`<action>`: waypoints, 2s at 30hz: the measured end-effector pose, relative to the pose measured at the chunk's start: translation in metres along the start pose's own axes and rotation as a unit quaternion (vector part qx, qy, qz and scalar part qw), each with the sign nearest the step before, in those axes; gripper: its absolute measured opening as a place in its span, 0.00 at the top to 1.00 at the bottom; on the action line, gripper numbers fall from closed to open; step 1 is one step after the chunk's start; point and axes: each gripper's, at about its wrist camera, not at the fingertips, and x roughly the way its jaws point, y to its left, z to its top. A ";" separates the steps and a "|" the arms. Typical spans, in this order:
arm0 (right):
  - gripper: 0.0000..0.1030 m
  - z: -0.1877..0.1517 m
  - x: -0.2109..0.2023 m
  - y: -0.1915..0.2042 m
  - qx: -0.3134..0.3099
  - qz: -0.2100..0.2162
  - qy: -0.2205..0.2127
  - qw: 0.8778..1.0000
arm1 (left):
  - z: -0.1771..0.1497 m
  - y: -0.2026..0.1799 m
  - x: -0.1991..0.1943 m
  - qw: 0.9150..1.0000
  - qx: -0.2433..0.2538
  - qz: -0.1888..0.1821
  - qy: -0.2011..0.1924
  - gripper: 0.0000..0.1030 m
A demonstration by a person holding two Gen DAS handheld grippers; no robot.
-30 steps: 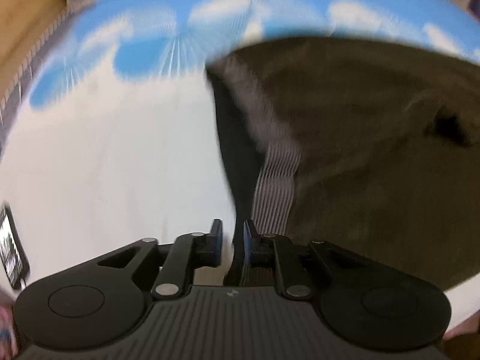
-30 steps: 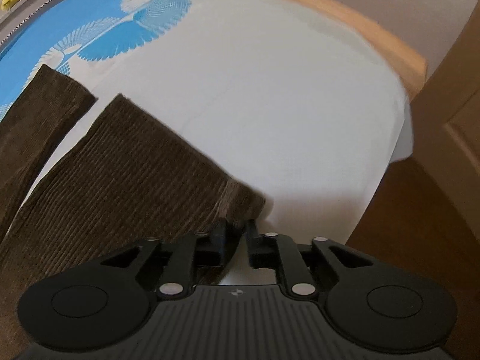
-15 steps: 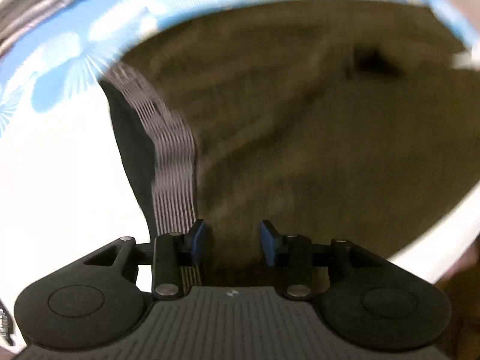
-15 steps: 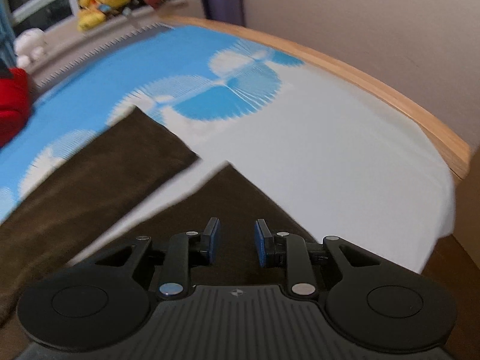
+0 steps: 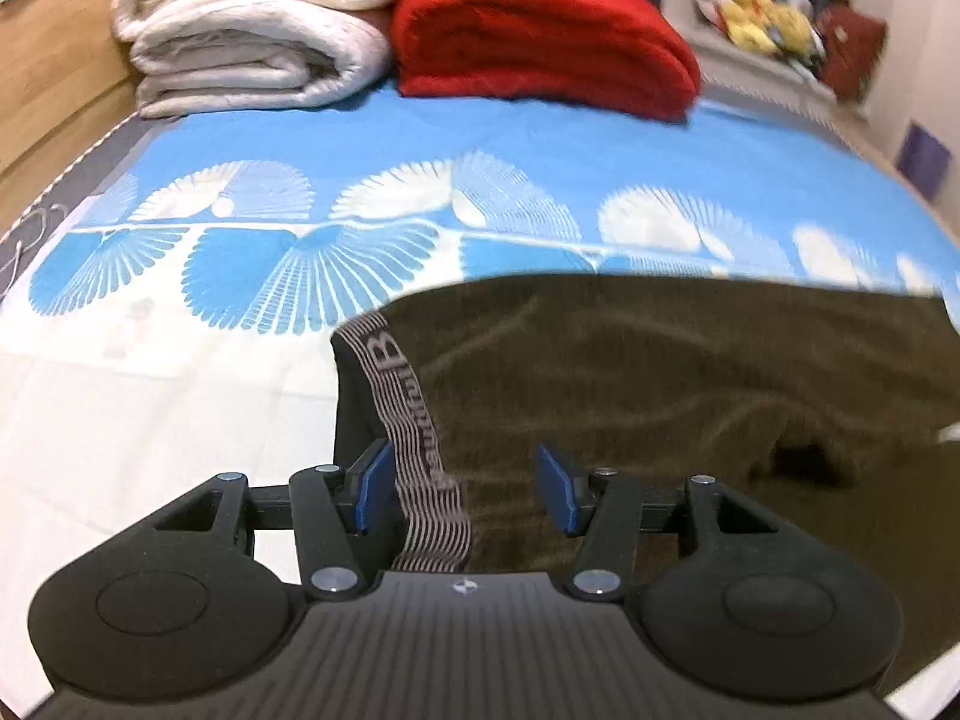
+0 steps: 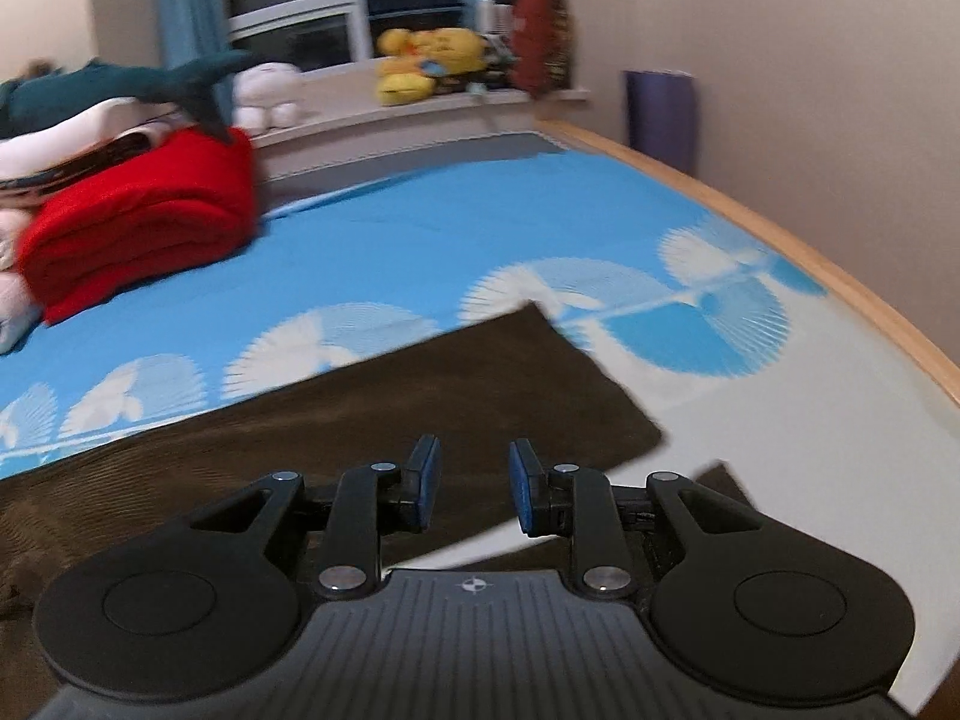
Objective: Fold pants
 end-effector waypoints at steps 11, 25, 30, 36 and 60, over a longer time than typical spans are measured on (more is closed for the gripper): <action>0.66 0.027 0.007 0.067 0.004 0.075 0.011 0.997 | 0.025 -0.031 0.019 0.999 -0.023 0.045 -0.003 0.91; 0.95 0.042 0.028 0.101 0.013 0.085 0.019 0.996 | 0.102 -0.084 0.102 0.995 -0.010 0.088 -0.052 0.78; 0.95 0.044 0.040 0.110 -0.012 0.084 0.034 0.996 | 0.100 -0.078 0.154 0.996 0.037 0.076 -0.008 0.44; 0.95 0.045 0.058 0.119 -0.014 0.079 0.055 0.995 | 0.101 -0.063 0.198 0.996 0.054 0.073 0.013 0.19; 0.95 0.043 0.070 0.104 -0.025 0.042 0.070 0.996 | 0.102 -0.094 0.151 0.991 0.134 -0.010 -0.006 0.98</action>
